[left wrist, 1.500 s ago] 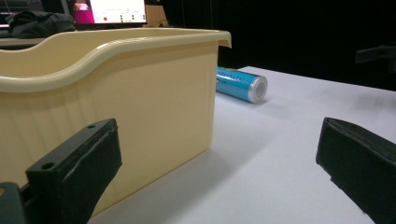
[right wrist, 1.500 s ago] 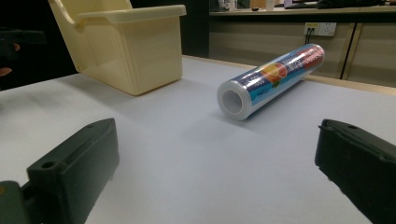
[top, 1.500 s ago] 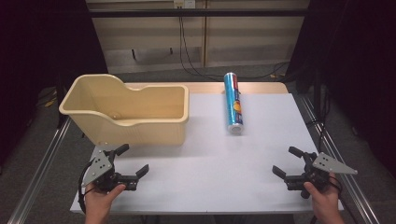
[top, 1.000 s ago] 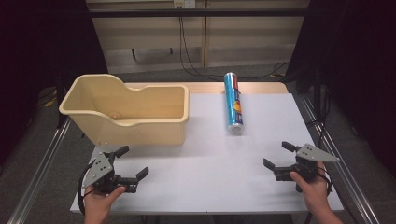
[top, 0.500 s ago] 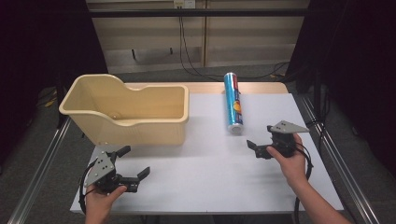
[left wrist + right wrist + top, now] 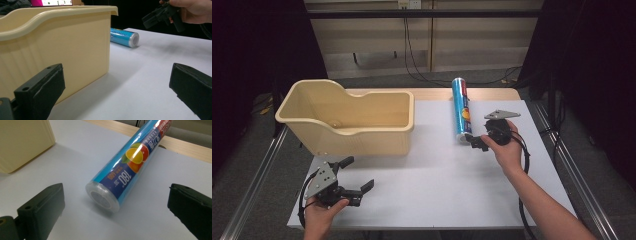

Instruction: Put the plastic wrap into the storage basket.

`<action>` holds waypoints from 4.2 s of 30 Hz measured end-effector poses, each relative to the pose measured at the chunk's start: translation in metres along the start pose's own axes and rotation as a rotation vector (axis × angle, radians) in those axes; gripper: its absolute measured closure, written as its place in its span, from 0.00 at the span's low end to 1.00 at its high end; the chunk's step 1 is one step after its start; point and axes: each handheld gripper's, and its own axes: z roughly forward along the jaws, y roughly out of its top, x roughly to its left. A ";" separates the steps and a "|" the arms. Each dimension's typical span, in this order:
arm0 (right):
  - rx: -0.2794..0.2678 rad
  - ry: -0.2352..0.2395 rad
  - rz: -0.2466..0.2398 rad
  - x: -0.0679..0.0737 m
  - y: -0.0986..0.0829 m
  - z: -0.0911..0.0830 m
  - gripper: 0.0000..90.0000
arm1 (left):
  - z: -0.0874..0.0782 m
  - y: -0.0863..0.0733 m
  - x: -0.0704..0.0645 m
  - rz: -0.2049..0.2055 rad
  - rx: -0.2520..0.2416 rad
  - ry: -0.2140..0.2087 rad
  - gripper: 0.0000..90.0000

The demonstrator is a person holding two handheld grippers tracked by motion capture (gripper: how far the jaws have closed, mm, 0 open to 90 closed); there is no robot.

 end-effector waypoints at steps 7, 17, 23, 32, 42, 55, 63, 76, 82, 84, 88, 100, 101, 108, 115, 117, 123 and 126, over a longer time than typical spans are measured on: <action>0.028 -0.002 0.023 -0.005 0.014 0.014 0.01 | 0.001 0.000 0.000 -0.002 0.000 -0.007 0.00; 0.080 -0.021 0.047 -0.011 0.032 0.039 0.01 | 0.004 0.000 0.000 -0.001 0.012 -0.023 0.00; 0.117 -0.039 0.075 -0.023 0.043 0.055 0.01 | 0.006 -0.001 -0.001 -0.004 0.018 -0.029 0.00; 0.189 -0.037 0.141 -0.025 0.057 0.081 0.00 | 0.008 -0.001 0.000 -0.001 0.024 -0.038 0.00; 0.245 -0.082 0.134 -0.021 0.061 0.105 0.08 | 0.010 -0.003 0.000 -0.003 0.039 -0.054 0.00; 0.342 -0.094 0.170 -0.022 0.058 0.112 0.27 | 0.011 -0.003 -0.001 -0.001 0.051 -0.057 0.00; 0.403 -0.122 0.248 -0.019 0.055 0.114 0.26 | 0.012 -0.003 -0.001 -0.004 0.053 -0.055 0.00; 0.488 -0.089 0.293 -0.028 0.053 0.099 0.35 | 0.012 -0.002 -0.002 0.011 0.062 -0.053 0.00; 0.538 -0.087 0.234 -0.024 0.050 0.090 0.35 | 0.011 -0.001 -0.002 0.014 0.060 -0.049 0.00; 0.559 -0.081 0.204 -0.022 0.046 0.083 0.36 | 0.010 -0.001 -0.002 0.017 0.063 -0.043 0.00; 0.562 -0.075 0.171 -0.018 0.038 0.071 0.36 | 0.010 -0.001 -0.003 0.014 0.061 -0.041 0.00; 0.611 -0.031 0.136 -0.008 0.011 0.028 0.36 | 0.013 0.000 -0.007 0.017 0.069 -0.051 0.00; 0.619 -0.023 0.134 -0.008 0.009 0.024 0.36 | 0.013 0.000 -0.007 0.017 0.070 -0.053 0.00; 0.643 -0.011 0.116 -0.004 -0.004 0.004 0.36 | 0.014 0.000 -0.009 0.016 0.074 -0.053 0.00; 0.659 -0.015 0.086 -0.002 -0.001 0.006 0.35 | 0.016 0.000 -0.008 0.025 0.086 -0.059 0.00; 0.610 -0.005 0.064 -0.003 0.002 0.008 0.35 | 0.017 -0.001 -0.008 0.025 0.088 -0.061 0.00; 0.568 0.018 0.065 -0.006 0.013 0.021 0.31 | 0.019 -0.001 -0.008 0.030 0.097 -0.070 0.00; 0.582 0.012 0.064 -0.007 0.017 0.033 0.27 | 0.019 -0.001 -0.008 0.030 0.096 -0.071 0.00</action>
